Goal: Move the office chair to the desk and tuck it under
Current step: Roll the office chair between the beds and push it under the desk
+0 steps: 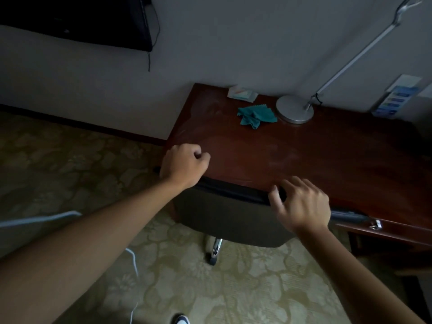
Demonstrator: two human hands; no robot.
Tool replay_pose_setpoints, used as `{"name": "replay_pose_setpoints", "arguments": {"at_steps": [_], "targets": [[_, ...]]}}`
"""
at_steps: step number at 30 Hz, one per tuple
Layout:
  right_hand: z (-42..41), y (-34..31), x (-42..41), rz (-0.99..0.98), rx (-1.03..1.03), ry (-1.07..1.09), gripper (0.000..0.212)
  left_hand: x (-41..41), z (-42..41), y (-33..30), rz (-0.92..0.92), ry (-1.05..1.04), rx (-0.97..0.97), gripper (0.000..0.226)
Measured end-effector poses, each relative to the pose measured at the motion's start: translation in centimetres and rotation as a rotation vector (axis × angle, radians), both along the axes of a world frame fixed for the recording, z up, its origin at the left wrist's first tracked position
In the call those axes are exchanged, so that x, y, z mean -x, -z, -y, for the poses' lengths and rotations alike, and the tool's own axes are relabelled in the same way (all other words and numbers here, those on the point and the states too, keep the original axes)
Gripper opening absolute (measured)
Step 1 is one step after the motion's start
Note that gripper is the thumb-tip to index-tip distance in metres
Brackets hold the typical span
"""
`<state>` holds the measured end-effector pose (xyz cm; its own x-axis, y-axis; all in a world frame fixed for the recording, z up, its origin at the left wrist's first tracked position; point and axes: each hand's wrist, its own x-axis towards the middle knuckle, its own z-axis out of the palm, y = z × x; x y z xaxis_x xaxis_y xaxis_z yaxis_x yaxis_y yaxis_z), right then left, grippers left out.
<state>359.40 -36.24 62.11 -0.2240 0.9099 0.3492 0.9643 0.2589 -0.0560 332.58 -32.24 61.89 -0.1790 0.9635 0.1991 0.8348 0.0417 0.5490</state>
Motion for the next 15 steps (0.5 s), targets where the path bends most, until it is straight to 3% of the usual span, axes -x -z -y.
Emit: {"name": "replay_pose_setpoints", "arguments": {"at_steps": [6, 9, 12, 15], "targets": [[1.1, -0.1, 0.3, 0.046, 0.063, 0.022, 0.05, 0.0, 1.5, -0.1, 0.043, -0.031, -0.087, 0.04], [2.7, 0.1, 1.4, 0.04, 0.086, 0.13, 0.047, -0.2, 1.8, 0.2, 0.018, -0.001, -0.077, 0.039], [4.6, 0.4, 2.5, -0.029, 0.117, 0.217, 0.046, -0.1, 2.4, 0.7, -0.038, 0.063, -0.079, 0.035], [6.1, 0.8, 2.1, -0.044, 0.211, 0.148, 0.057, 0.2, 3.7, 1.2, -0.148, 0.217, -0.118, 0.031]]}}
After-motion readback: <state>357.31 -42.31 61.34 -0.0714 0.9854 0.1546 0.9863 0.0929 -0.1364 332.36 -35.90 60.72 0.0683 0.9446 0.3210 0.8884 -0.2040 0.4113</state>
